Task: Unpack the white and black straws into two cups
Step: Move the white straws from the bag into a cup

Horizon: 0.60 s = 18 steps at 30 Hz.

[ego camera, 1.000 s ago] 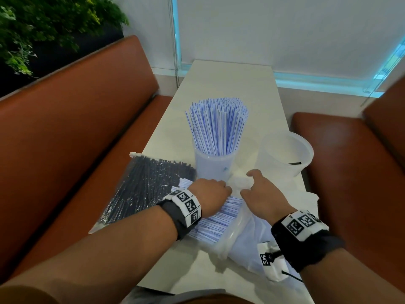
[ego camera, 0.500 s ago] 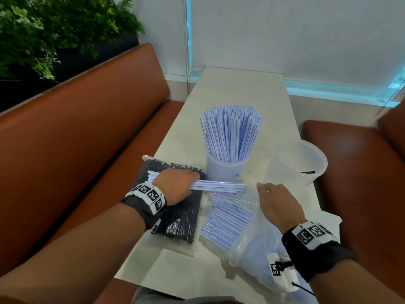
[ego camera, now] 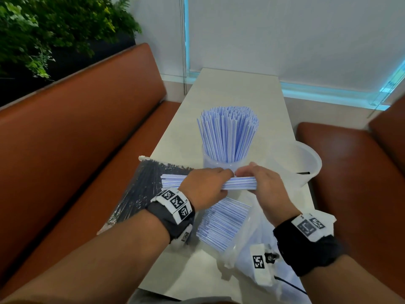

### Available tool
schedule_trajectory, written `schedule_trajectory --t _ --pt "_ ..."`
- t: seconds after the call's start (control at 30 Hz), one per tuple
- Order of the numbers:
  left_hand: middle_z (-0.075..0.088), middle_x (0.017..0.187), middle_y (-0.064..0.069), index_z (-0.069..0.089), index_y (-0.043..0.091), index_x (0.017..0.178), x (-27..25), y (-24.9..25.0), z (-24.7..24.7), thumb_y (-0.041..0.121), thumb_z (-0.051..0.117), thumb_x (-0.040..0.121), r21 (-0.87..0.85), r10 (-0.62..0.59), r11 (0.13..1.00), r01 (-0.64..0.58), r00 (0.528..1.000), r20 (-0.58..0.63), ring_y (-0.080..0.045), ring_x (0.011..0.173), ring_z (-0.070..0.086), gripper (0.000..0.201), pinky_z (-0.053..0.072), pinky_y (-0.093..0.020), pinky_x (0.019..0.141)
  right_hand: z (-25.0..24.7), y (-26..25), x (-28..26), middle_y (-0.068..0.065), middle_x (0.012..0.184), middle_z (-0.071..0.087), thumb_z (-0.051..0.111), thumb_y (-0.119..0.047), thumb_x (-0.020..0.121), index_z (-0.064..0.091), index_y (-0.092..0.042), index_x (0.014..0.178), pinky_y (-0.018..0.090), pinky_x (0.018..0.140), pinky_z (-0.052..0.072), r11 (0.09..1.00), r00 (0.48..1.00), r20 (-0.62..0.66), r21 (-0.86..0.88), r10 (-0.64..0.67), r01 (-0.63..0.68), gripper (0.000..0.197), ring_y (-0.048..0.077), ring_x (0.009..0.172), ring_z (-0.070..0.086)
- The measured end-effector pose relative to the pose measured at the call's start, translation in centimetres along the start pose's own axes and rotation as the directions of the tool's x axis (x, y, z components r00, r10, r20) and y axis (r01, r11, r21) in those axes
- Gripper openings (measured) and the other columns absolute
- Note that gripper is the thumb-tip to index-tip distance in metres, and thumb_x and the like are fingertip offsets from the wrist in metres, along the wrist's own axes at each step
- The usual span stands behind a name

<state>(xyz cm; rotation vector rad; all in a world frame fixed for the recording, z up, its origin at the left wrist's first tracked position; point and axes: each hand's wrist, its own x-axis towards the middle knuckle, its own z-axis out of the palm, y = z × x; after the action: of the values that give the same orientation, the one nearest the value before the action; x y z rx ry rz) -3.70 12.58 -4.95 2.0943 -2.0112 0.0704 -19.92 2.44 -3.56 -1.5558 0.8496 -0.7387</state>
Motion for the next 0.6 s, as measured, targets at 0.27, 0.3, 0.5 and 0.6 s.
schedule_trajectory --t 0.27,0.3,0.5,0.6 --pt "0.067 0.077 -0.001 0.067 0.021 0.09 2.0 1.9 -6.6 0.016 0.071 0.088 -0.968 -0.4 0.252 -0.009 0.909 -0.112 -0.016 0.071 0.065 0.008 0.056 -0.028 0.067 -0.4 0.6 0.6 0.011 0.096 0.078 0.034 -0.068 0.099 0.07 -0.011 0.106 0.04 0.082 0.057 0.91 0.958 -0.048 0.327 0.284 -0.254 0.068 0.027 0.095 0.075" --pt "0.064 0.073 -0.004 0.066 0.02 0.086 2.5 2.3 -7.5 0.008 0.068 0.087 -0.987 -0.434 0.097 -0.13 0.887 -0.16 -0.02 0.068 0.063 0.012 0.054 -0.029 0.068 -0.1 0.5 0.5 0.012 0.097 0.077 0.035 -0.068 0.098 0.069 -0.009 0.108 0.04 0.081 0.058 0.879 0.941 -0.004 0.358 0.34 -0.316 0.069 0.027 0.093 0.075" --pt "0.056 0.07 -0.006 0.058 0.018 0.083 4.2 3.3 -8.6 -0.004 0.055 0.092 -0.815 -0.557 -0.375 -0.441 0.81 -0.182 -0.022 0.066 0.056 0.024 0.053 -0.033 0.069 0.8 -1.1 0.3 0.024 0.12 0.069 0.036 -0.07 0.097 0.056 0.001 0.128 0.047 0.087 0.06 0.601 0.88 0.21 0.662 0.425 -0.448 0.08 0.038 0.108 0.07" --pt "0.057 0.066 -0.006 0.06 0.019 0.081 4.4 4.2 -7.8 -0.002 0.056 0.089 -0.84 -0.563 -0.354 -0.411 0.811 -0.159 -0.021 0.061 0.058 0.022 0.053 -0.034 0.068 0.8 -1.3 0.1 0.027 0.131 0.062 0.036 -0.068 0.098 0.052 0.004 0.135 0.051 0.097 0.055 0.5 0.878 0.294 0.733 0.378 -0.461 0.082 0.042 0.118 0.064"
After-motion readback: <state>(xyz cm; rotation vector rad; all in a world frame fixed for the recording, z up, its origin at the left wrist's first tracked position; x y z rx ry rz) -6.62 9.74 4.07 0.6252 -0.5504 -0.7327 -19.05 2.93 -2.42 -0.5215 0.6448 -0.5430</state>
